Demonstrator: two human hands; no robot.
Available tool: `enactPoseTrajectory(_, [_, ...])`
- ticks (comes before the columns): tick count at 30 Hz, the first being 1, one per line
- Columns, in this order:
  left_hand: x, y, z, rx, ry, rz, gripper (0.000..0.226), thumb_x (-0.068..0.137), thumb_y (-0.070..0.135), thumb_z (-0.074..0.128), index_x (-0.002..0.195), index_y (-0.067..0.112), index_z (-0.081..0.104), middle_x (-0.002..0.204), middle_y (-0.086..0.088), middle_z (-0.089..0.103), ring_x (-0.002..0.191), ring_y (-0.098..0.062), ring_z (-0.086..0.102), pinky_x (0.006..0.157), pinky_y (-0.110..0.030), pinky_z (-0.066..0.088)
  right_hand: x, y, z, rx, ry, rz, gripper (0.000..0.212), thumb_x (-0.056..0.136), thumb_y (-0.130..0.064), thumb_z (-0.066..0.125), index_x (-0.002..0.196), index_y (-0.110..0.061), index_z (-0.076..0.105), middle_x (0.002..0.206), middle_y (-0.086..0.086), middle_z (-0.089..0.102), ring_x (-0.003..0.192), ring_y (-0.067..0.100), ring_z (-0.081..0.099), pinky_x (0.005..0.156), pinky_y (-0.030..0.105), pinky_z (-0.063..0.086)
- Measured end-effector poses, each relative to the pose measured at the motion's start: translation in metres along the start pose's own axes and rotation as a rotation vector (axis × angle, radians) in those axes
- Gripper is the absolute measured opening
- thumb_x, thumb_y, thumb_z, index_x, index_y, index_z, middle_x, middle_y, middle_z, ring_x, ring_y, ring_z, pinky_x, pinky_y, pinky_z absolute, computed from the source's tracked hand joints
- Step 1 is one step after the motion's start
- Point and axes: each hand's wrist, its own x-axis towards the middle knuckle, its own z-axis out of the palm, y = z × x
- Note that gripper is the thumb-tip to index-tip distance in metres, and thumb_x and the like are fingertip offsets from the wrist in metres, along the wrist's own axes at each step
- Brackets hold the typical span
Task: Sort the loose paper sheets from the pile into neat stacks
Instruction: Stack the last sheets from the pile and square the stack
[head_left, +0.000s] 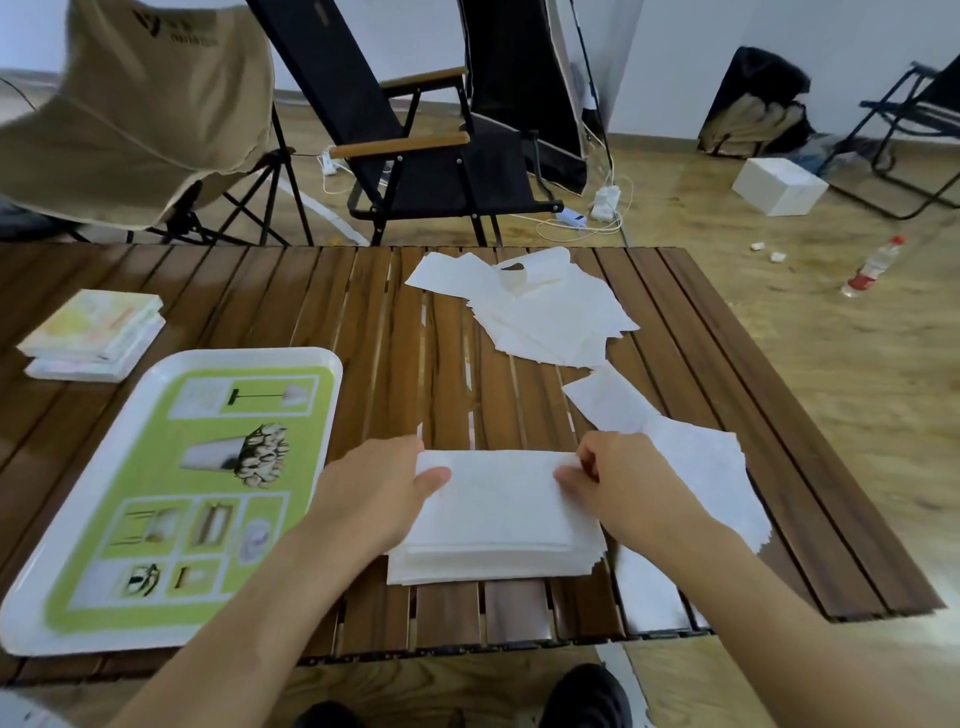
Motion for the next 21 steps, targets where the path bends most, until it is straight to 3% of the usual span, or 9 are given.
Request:
enactPoseTrajectory(2, [0.002,0.001,-0.001,0.042,0.019,-0.003,0.046,0.102,0.058,0.044,0.118,0.017,0.058,0.085,0.004,0.055,0.082,-0.021,0.054,0.067,-0.034,0.04,0.003,0.003,-0.01,-0.199,0.084,0.013,0.012,0.101,-0.025,0.055,0.092,-0.02,0.059,0.091,0.001,0.066,0.078,0.018,0.06,0.067,0.026,0.045])
enactPoseTrajectory(4, [0.002,0.001,-0.002,0.072,0.019,-0.015,0.045,0.101,0.06,0.045,0.114,0.018,0.058,0.083,0.005,0.05,0.083,-0.021,0.056,0.067,-0.034,0.04,0.01,0.012,-0.019,-0.338,0.201,-0.035,0.013,0.099,-0.027,0.055,0.106,-0.024,0.065,0.115,-0.001,0.066,0.103,0.021,0.058,0.083,0.031,0.048])
enactPoseTrajectory(6, [0.001,0.002,-0.002,0.09,0.024,-0.014,0.043,0.1,0.06,0.045,0.111,0.02,0.056,0.083,0.005,0.051,0.087,-0.022,0.06,0.067,-0.034,0.04,0.019,0.021,-0.021,-0.345,0.153,-0.082,0.02,0.099,-0.04,0.056,0.11,-0.032,0.071,0.145,-0.001,0.051,0.134,0.025,0.042,0.109,0.039,0.038])
enactPoseTrajectory(8, [0.0,0.003,-0.002,0.098,0.024,-0.012,0.041,0.101,0.059,0.044,0.111,0.021,0.055,0.084,0.006,0.053,0.085,-0.021,0.058,0.067,-0.034,0.04,0.025,0.025,-0.016,-0.34,0.06,-0.117,0.027,0.099,-0.048,0.054,0.113,-0.035,0.073,0.16,0.002,0.035,0.151,0.029,0.022,0.122,0.045,0.02])
enactPoseTrajectory(10, [0.001,0.003,-0.003,0.103,0.022,-0.012,0.04,0.102,0.059,0.043,0.112,0.022,0.055,0.087,0.005,0.057,0.084,-0.02,0.058,0.067,-0.034,0.041,0.032,0.031,-0.007,-0.358,0.075,-0.134,0.034,0.1,-0.05,0.051,0.117,-0.031,0.073,0.154,0.005,0.044,0.15,0.031,0.026,0.124,0.046,0.016])
enactPoseTrajectory(12, [0.001,0.003,-0.004,0.116,0.022,-0.007,0.04,0.102,0.059,0.042,0.112,0.022,0.055,0.089,0.005,0.059,0.086,-0.02,0.06,0.067,-0.034,0.042,0.039,0.037,-0.003,-0.35,0.116,-0.123,0.036,0.102,-0.047,0.049,0.106,-0.022,0.075,0.124,0.003,0.064,0.132,0.024,0.049,0.122,0.044,0.025])
enactPoseTrajectory(16, [0.0,0.003,-0.006,0.123,0.051,-0.008,0.039,0.102,0.058,0.041,0.112,0.022,0.054,0.085,0.007,0.056,0.083,-0.019,0.058,0.065,-0.034,0.041,0.044,0.038,-0.007,-0.288,0.175,-0.094,0.025,0.104,-0.036,0.049,0.086,-0.022,0.06,0.101,-0.001,0.066,0.104,0.016,0.061,0.125,0.044,0.023])
enactPoseTrajectory(19, [-0.001,0.007,-0.009,0.054,0.175,-0.002,0.035,0.103,0.055,0.042,0.109,0.023,0.052,0.082,0.011,0.055,0.078,-0.014,0.056,0.062,-0.031,0.041,0.035,0.033,-0.019,-0.005,0.389,-0.142,0.017,0.098,-0.028,0.065,0.107,-0.018,0.076,0.109,0.0,0.074,0.103,0.015,0.066,0.117,0.035,0.036])
enactPoseTrajectory(21, [-0.001,0.01,-0.013,-0.07,0.305,0.022,0.032,0.101,0.056,0.045,0.108,0.025,0.053,0.09,0.012,0.057,0.082,-0.011,0.058,0.066,-0.03,0.046,0.022,0.021,-0.034,0.318,0.482,-0.133,0.014,0.093,-0.024,0.073,0.107,-0.023,0.075,0.106,-0.007,0.075,0.096,0.009,0.068,0.096,0.024,0.052])
